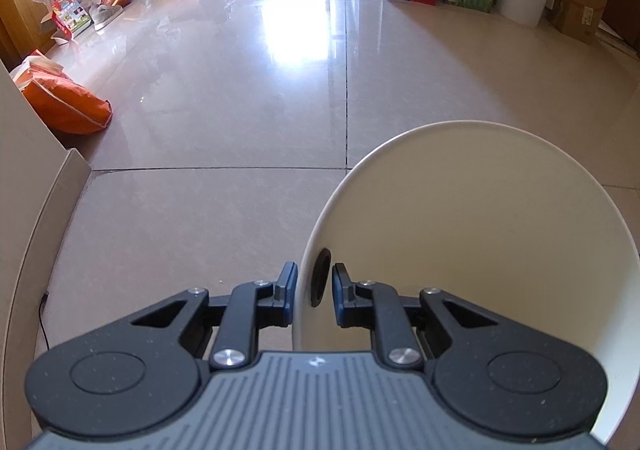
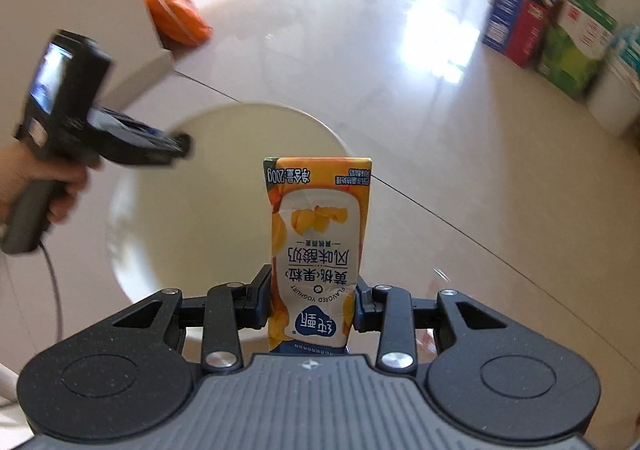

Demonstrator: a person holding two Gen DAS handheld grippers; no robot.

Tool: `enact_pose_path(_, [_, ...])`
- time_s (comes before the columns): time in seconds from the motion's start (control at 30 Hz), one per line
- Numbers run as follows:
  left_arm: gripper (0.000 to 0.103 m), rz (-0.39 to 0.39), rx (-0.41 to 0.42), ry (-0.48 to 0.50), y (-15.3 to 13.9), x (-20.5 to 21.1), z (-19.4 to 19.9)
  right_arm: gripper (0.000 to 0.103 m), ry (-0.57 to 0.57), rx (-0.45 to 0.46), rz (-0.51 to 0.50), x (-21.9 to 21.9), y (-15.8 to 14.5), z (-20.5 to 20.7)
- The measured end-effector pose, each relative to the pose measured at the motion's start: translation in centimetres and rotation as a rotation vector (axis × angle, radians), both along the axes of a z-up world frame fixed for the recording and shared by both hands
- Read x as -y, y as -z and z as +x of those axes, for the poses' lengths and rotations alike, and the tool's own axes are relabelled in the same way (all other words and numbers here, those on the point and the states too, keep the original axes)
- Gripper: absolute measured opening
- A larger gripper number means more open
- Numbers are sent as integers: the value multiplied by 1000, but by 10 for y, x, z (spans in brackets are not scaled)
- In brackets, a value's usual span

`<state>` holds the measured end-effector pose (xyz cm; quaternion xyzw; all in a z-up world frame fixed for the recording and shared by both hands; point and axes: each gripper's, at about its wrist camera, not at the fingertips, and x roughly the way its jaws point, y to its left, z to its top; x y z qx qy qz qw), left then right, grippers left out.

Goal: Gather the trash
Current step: 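Carry the yogurt carton over the bin and release it, then grasp the milk-tea cup with the right tool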

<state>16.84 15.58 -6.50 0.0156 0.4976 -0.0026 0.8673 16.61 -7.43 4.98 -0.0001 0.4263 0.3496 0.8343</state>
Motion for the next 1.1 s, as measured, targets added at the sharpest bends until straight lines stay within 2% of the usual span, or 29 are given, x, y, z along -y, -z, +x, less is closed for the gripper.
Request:
enact_pose_path(0.2, [16, -7, -12, 11, 0, 0, 0, 44, -69, 2, 12, -37, -15, -2])
enact_pose_path(0.27, [16, -3, -12, 15, 0, 1, -1, 56, -70, 11, 11, -40, -21, -4])
enact_pose_path(0.4, [16, -8, -14, 12, 0, 0, 1, 63, -60, 26, -13, -35, -21, -5])
enact_pose_path(0.5, [16, -4, -15, 12, 0, 2, 1, 75, -41, 40, -37, -24, -11, -6])
enact_pose_path(0.53, [16, -4, -15, 11, 0, 2, 1, 78, -30, 44, -48, -19, -5, -6])
enact_pose_path(0.73, [16, -3, -14, 9, -1, 5, -1, 84, 97, -3, -139, 26, 47, -12])
enact_pose_path(0.9, [16, 1, -14, 8, -1, 6, -2, 84, 294, -161, -248, 87, 120, -9])
enact_pose_path(1.03, [16, 0, -16, 4, -2, 5, -1, 84, 432, -249, -361, 127, 173, -6])
enact_pose_path(1.1, [16, 5, -15, 7, -2, 5, -1, 84, 481, -290, -382, 142, 194, -4])
